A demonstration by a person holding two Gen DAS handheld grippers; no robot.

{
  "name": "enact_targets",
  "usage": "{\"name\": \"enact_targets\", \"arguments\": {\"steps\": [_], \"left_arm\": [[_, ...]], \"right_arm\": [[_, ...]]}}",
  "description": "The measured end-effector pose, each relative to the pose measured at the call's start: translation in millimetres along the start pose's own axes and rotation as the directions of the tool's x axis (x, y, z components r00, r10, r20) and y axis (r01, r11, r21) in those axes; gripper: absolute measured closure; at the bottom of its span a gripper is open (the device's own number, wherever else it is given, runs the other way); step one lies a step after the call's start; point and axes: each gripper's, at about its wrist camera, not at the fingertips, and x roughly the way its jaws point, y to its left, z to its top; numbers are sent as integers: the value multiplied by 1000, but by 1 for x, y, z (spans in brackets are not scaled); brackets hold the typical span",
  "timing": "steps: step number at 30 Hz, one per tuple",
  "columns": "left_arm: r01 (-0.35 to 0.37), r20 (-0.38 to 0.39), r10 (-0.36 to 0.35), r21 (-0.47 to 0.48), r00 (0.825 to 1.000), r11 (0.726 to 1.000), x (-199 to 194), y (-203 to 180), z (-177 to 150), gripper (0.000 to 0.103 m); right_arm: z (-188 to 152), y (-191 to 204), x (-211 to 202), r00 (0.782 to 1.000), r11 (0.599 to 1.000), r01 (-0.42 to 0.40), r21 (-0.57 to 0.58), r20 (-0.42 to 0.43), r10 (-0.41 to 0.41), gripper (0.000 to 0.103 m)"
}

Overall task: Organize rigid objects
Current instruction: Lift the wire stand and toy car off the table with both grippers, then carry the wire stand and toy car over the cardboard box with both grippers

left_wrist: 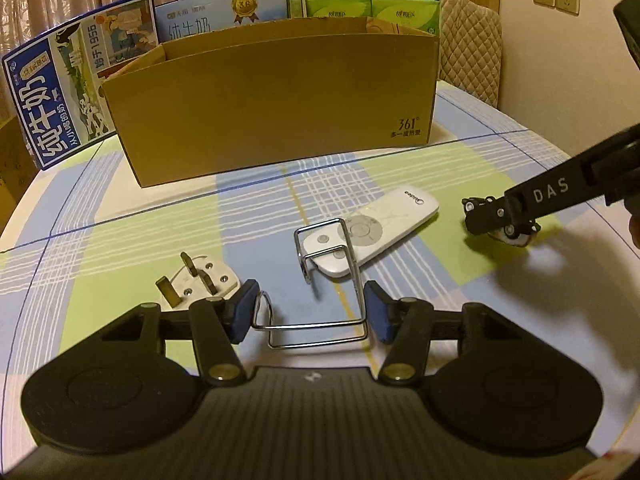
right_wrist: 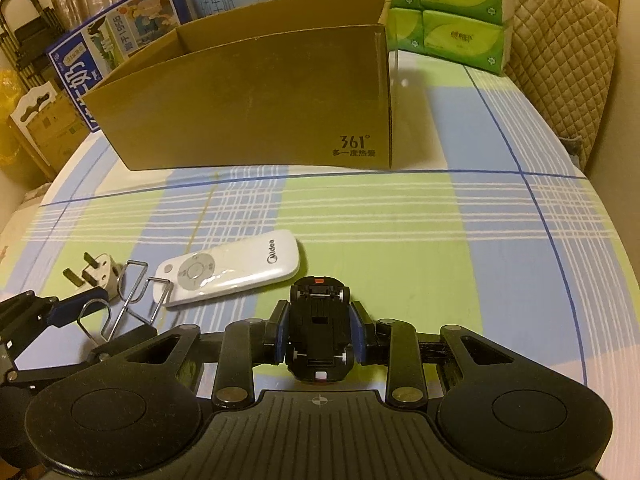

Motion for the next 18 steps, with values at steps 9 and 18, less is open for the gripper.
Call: {"name": "enact_targets", "arguments": {"steps": [9,18], "left_arm": [[36,-58,-42,-99,997,994,5,9,-9,52],[30,-54,-37,-117,998,993,5,10,-8,54]], "right_arm": [[-8,2,-4,1000,1000,3,6,-8,-3,75],[-9,0,-4,1000,1000,4,9,-9,-4,75]]}}
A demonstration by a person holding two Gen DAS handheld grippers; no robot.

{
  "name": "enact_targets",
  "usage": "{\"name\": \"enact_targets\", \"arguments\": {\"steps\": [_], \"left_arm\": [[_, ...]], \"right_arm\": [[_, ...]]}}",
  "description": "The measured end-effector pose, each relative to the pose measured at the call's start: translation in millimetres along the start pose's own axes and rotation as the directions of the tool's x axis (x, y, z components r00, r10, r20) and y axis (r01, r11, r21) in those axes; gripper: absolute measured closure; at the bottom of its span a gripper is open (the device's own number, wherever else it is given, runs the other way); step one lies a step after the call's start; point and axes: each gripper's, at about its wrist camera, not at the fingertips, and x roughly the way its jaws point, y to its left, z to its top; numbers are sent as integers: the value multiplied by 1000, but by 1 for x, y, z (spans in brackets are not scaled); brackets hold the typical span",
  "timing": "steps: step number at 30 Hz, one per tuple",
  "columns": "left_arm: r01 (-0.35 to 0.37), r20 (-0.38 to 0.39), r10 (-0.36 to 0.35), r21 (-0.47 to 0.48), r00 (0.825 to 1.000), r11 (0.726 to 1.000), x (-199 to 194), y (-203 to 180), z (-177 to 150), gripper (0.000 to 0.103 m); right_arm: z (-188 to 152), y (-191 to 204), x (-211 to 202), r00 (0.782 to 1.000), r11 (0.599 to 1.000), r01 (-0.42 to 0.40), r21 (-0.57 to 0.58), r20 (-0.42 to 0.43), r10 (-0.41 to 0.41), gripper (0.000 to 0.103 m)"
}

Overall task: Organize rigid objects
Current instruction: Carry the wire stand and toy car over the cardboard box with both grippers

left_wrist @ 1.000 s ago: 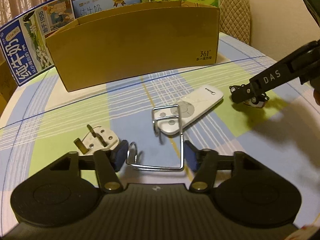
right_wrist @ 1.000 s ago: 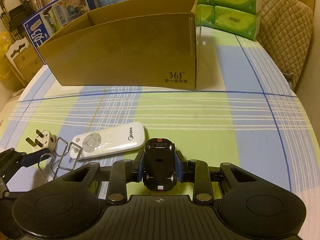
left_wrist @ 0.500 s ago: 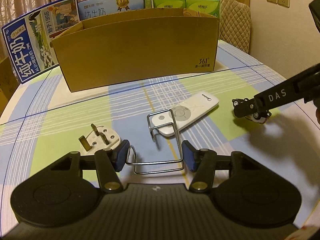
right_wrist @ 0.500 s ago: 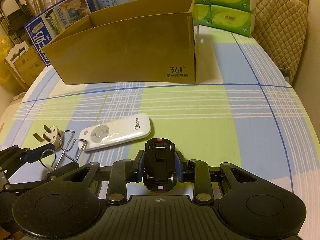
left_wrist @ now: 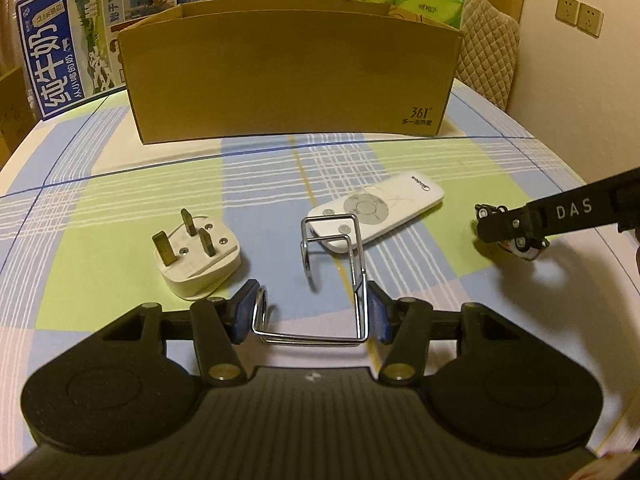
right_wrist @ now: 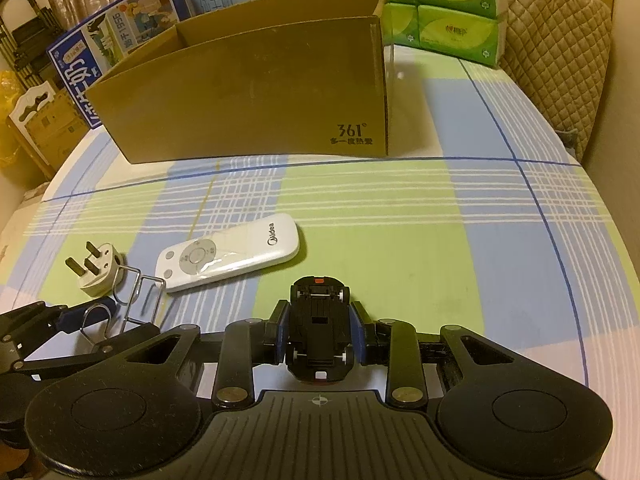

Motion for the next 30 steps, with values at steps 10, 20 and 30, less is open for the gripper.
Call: {"name": "enact_targets", "arguments": {"steps": [10,20,30], "left_arm": [[-6,40,6,-1,999,1000,-12,0,6,54],[-13,59,12,5,998,1000,-32,-4,13,54],[-22,71,25,-39,997,999,-71,-3,18,54]], "right_arm": [[-2,1,-2,1000,1000,-3,-4,8,3,75],[-3,8,-18,1000,1000,-14,-7,26,14,75],[-1,21,-57,997,1000,-26,-11,76,27,75]]}}
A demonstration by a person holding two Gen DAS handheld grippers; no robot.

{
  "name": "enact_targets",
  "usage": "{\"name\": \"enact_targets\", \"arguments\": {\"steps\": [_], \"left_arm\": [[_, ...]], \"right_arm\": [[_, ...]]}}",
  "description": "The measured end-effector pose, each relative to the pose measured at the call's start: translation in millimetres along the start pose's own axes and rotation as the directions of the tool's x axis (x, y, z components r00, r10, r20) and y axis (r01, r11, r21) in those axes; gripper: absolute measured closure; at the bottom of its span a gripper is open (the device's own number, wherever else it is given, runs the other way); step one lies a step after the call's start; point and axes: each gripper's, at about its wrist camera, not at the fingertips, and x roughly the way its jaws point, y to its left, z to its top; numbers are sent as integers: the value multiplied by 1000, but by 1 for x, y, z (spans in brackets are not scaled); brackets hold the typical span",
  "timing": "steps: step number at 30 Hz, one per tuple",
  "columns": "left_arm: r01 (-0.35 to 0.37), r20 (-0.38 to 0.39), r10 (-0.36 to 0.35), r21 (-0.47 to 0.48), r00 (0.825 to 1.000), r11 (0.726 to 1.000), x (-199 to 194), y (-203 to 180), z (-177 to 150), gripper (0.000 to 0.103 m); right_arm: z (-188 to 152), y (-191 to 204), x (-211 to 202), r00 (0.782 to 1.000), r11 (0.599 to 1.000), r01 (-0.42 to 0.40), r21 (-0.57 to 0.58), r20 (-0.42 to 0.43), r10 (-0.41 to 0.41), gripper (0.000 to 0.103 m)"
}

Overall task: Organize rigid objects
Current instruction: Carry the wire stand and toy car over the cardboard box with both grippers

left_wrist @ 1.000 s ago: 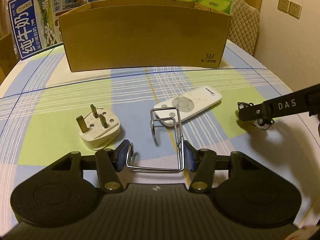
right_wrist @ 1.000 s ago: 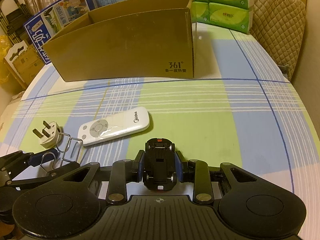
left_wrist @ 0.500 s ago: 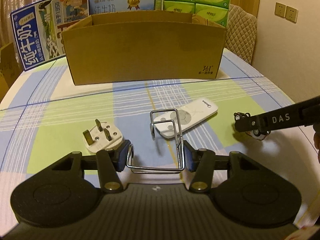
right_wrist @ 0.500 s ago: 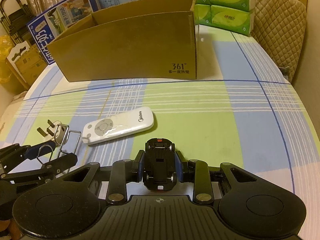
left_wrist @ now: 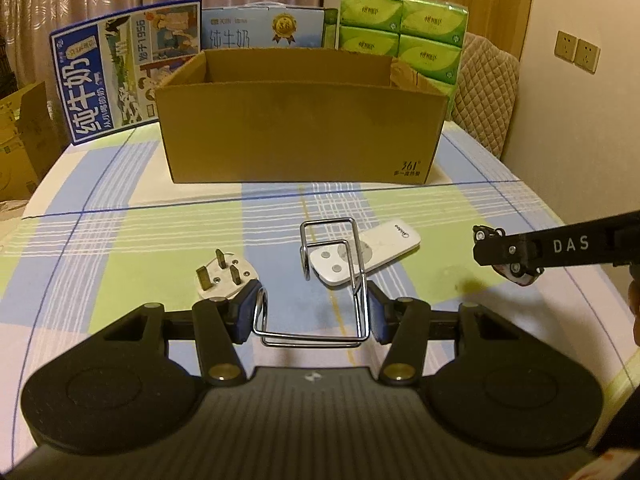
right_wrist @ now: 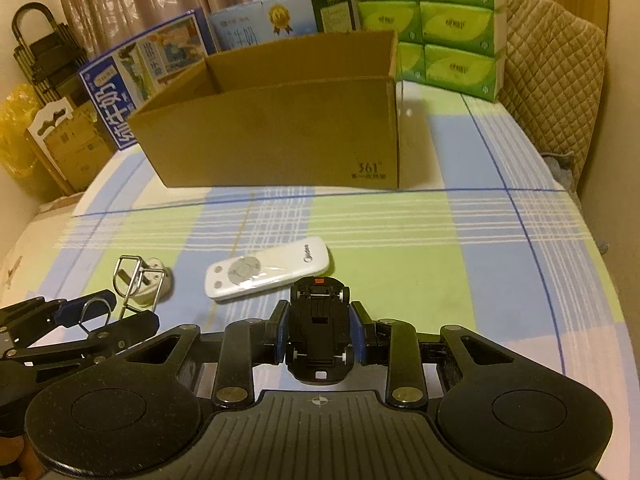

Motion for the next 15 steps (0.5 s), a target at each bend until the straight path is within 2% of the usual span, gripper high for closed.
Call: {"name": "enact_targets", "arguments": {"steps": [15], "left_arm": [[-14,35,14,0,999,1000,-44,-3,13,54]], "right_arm": [[-6,23,-48,998,1000,-18,-17,52,19,75]]}}
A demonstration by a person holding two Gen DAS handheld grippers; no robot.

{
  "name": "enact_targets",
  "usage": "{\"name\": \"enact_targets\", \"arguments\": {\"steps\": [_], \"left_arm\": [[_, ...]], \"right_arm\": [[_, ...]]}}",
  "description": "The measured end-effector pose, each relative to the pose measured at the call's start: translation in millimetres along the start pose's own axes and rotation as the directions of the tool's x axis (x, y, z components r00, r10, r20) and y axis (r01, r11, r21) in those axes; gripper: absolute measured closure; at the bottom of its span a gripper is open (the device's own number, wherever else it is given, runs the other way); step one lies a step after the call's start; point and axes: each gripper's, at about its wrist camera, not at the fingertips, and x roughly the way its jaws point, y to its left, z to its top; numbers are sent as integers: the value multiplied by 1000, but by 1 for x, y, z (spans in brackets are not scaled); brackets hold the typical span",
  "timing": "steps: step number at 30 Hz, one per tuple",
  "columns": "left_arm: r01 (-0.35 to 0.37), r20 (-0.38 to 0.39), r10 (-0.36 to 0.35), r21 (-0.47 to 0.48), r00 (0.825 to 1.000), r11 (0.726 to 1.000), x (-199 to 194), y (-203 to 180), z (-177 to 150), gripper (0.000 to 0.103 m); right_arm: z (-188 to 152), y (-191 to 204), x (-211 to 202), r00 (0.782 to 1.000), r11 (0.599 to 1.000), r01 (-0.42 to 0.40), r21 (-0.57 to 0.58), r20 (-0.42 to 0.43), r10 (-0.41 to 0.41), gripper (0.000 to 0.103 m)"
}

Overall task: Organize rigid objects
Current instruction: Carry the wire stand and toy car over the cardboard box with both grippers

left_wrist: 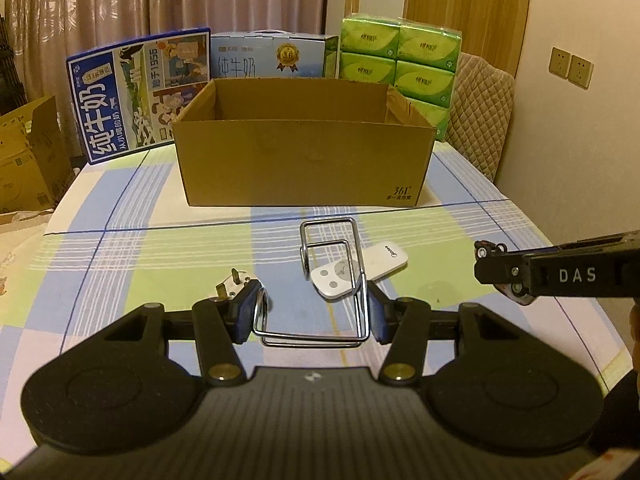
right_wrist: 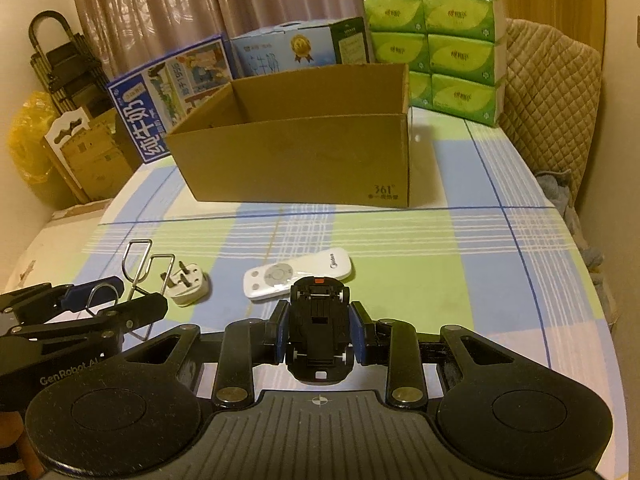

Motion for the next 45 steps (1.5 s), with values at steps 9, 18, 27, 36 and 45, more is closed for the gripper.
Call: {"name": "enact_targets", "arguments": {"steps": [9,18,27,36,45], "left_arm": [[3,8,-3,-13,1000,1000,-10,3,5,54],[6,12,-5,-24,1000,1000,-10,8,13,54],[15,11,-15,-18,1000,1000,-2,13,34,54],[36,5,-36,-18,999,999,13,25,62,54],[33,34,-34,16,999,999,34,43,118,54]], "right_arm": [[-1,6,-11,1000,1000,-2,-9,10,3,75],[2,9,-16,1000,1000,1,-14,23,-1,75],[9,8,-13,1000,1000,2,-27,26,-1,75],[30,5,-5,999,999,-4,-44,40,6,75],[85,-2,9,997,998,-19,-62,71,23,75]]}}
